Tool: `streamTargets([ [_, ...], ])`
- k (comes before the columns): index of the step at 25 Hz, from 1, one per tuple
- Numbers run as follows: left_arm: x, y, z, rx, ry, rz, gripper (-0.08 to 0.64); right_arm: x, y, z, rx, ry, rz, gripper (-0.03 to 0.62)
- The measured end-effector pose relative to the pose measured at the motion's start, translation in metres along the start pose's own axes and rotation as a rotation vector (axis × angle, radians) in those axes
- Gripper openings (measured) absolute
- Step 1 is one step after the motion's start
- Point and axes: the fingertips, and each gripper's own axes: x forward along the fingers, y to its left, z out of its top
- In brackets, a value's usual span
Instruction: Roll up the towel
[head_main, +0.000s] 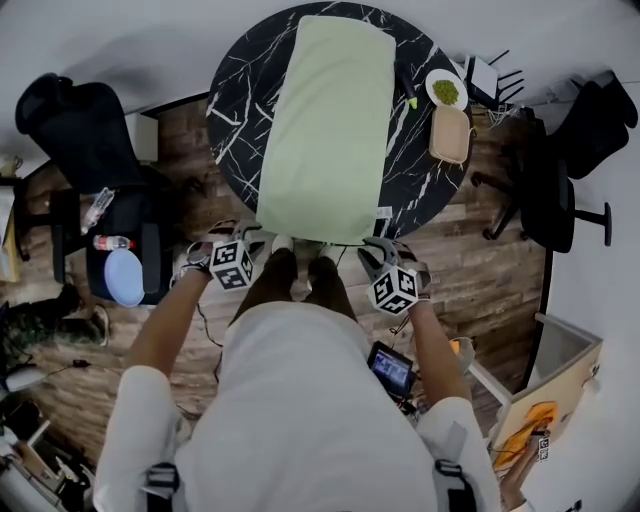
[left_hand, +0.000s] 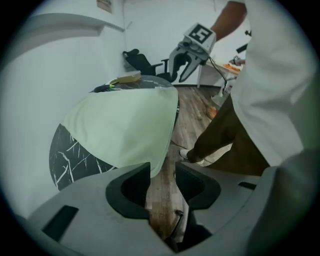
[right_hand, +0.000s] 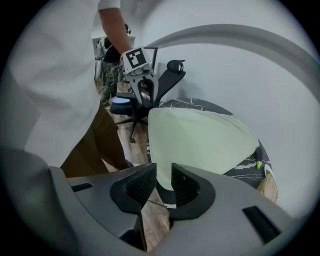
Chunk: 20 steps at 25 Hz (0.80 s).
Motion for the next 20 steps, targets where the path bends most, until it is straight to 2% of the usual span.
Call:
streamTargets([
  [4, 0.020, 0.010, -0.009, 0.111, 0.075, 0.016, 0.158, 0.015, 0.005, -0.016, -0.045, 0.068, 0.027, 0.107],
  [8, 0.032, 0.012, -0.015, 0.177, 0.128, 0.005, 0.161, 0.023, 0.010, -0.024, -0.103, 0.114, 0.056, 0.114],
  [9, 0.033, 0.015, -0.015, 0.184, 0.131, 0.015, 0.153, 0.025, 0.010, -0.026, -0.113, 0.124, 0.060, 0.114],
  [11, 0.033, 0.021, -0.015, 0.188, 0.132, 0.041, 0.094, 0.031, 0.010, -0.030, -0.122, 0.140, 0.065, 0.110],
  [16, 0.034, 0.022, -0.013, 0.182, 0.135, 0.055, 0.081, 0.038, 0.011, -0.040, -0.126, 0.161, 0.072, 0.090],
  [20, 0.034, 0.023, -0.011, 0.155, 0.133, 0.074, 0.064, 0.041, 0.012, -0.045, -0.109, 0.165, 0.067, 0.039],
])
